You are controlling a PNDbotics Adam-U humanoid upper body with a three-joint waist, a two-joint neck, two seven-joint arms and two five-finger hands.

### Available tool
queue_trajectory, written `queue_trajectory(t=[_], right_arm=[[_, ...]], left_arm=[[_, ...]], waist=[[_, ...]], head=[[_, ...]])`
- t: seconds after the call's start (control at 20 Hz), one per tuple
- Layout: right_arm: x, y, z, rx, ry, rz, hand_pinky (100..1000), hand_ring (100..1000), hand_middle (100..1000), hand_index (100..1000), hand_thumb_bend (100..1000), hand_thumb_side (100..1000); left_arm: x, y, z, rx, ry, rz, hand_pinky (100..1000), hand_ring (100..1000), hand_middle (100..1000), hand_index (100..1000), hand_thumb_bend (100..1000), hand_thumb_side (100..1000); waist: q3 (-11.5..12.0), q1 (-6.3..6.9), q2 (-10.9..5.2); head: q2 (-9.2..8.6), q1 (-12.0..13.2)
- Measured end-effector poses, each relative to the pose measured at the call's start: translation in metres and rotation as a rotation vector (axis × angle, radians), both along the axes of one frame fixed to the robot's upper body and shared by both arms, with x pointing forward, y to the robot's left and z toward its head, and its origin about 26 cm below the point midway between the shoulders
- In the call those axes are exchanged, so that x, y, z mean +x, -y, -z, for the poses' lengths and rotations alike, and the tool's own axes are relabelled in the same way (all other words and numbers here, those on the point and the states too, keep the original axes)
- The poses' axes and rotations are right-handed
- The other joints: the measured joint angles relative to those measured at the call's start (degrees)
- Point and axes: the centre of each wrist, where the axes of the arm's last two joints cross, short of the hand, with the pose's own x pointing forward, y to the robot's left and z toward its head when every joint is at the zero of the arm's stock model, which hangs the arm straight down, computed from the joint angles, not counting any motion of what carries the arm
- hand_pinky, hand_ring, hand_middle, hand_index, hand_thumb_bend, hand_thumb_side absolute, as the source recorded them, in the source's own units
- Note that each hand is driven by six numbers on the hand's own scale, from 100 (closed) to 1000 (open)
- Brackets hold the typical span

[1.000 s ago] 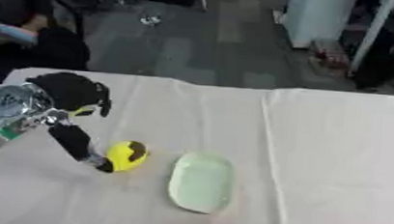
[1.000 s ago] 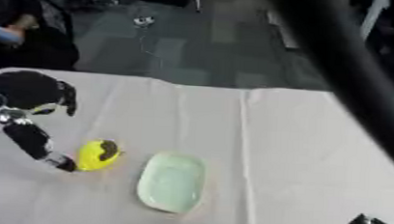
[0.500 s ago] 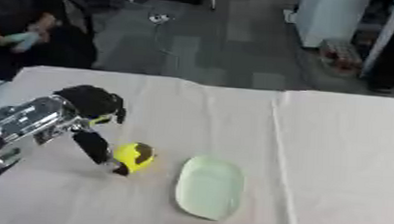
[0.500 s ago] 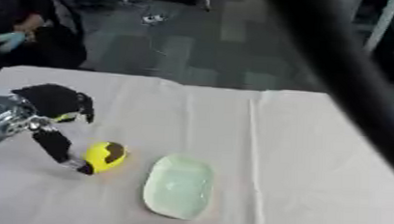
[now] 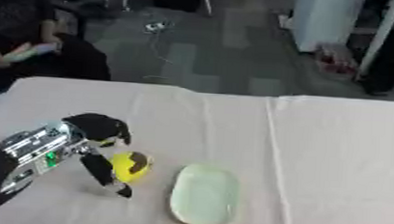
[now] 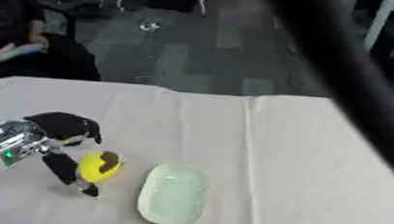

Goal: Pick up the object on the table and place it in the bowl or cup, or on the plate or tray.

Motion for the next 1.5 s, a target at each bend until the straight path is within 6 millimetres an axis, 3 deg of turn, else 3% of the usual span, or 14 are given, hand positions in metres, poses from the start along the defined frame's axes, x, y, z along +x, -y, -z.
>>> queue_trajectory(t=[0.4, 0.5, 0.55, 0.8, 0.95, 1.0, 1.05, 1.2, 1.25, 1.3, 1.35, 1.4, 1.45, 1.5], right_arm=[[0.003, 0.011, -0.006, 0.015, 0.006, 0.01, 296, 306, 254, 387, 418, 627], [0.003, 0.013, -0.006, 0.021, 0.005, 0.011, 295, 306, 254, 387, 411, 629], [0.003, 0.013, -0.006, 0.022, 0.005, 0.012, 295, 306, 255, 388, 414, 631], [0.004, 0.015, -0.007, 0.025, 0.005, 0.014, 295, 306, 254, 387, 413, 629], [0.004, 0.015, -0.007, 0.024, 0.005, 0.014, 295, 305, 253, 386, 412, 627], [0.003, 0.015, -0.006, 0.024, 0.005, 0.014, 295, 305, 253, 385, 411, 627], [0.003, 0.015, -0.006, 0.024, 0.004, 0.014, 294, 305, 253, 385, 408, 627], [0.003, 0.014, -0.006, 0.021, 0.005, 0.015, 295, 305, 253, 385, 409, 626], [0.003, 0.014, -0.006, 0.019, 0.005, 0.016, 294, 305, 252, 384, 406, 626], [0.003, 0.014, -0.006, 0.017, 0.005, 0.016, 294, 305, 253, 384, 406, 626], [0.003, 0.014, -0.006, 0.017, 0.006, 0.016, 294, 305, 253, 384, 405, 627], [0.003, 0.014, -0.006, 0.016, 0.006, 0.016, 294, 305, 252, 384, 405, 626], [0.003, 0.014, -0.006, 0.016, 0.006, 0.016, 294, 305, 252, 384, 407, 627], [0.003, 0.013, -0.006, 0.016, 0.006, 0.016, 294, 305, 253, 384, 407, 627]], left_arm=[[0.001, -0.005, 0.014, -0.04, -0.044, -0.056, 784, 872, 857, 842, 722, 673], [0.001, -0.006, 0.016, -0.043, -0.056, -0.069, 660, 806, 837, 840, 653, 620], [0.001, -0.006, 0.018, -0.049, -0.063, -0.073, 612, 789, 833, 842, 561, 616], [0.001, -0.007, 0.026, -0.061, -0.104, -0.107, 516, 728, 806, 843, 507, 564], [0.001, -0.008, 0.029, -0.068, -0.122, -0.131, 318, 511, 662, 803, 315, 615], [0.001, -0.009, 0.029, -0.073, -0.128, -0.139, 307, 499, 649, 797, 299, 617], [0.001, -0.008, 0.03, -0.081, -0.131, -0.146, 200, 377, 533, 716, 100, 718], [0.0, -0.009, 0.031, -0.096, -0.13, -0.17, 118, 287, 455, 644, 100, 759], [0.0, -0.009, 0.032, -0.103, -0.131, -0.177, 100, 163, 333, 548, 100, 793], [-0.001, -0.009, 0.032, -0.109, -0.128, -0.181, 100, 208, 374, 579, 100, 772], [-0.001, -0.009, 0.032, -0.114, -0.125, -0.184, 100, 100, 239, 475, 122, 815], [-0.001, -0.009, 0.032, -0.118, -0.122, -0.187, 100, 100, 261, 493, 118, 812], [-0.001, -0.009, 0.032, -0.122, -0.119, -0.189, 100, 100, 115, 367, 139, 814], [-0.001, -0.009, 0.032, -0.125, -0.116, -0.189, 100, 100, 100, 325, 141, 806]], waist=[[-0.3, 0.44, -0.22], [-0.3, 0.45, -0.32], [-0.3, 0.46, -0.32], [0.2, 0.61, -0.38], [0.4, 0.46, -0.38], [0.4, 0.41, -0.38], [0.5, 0.36, -0.38], [0.5, 0.26, -0.39], [0.5, 0.26, -0.39], [0.5, 0.25, -0.39], [0.5, 0.24, -0.39], [0.6, 0.23, -0.39], [0.6, 0.22, -0.39], [0.7, 0.19, -0.39]], head=[[0.23, 2.2], [0.2, 2.3], [0.2, 2.3], [0.33, 3.2], [0.57, 3.2], [0.57, 3.2], [0.56, 3.2], [0.22, 3.1], [0.2, 3.1], [0.18, 3.1], [0.16, 3.1], [0.15, 3.1], [0.15, 3.1], [0.15, 3.1]])
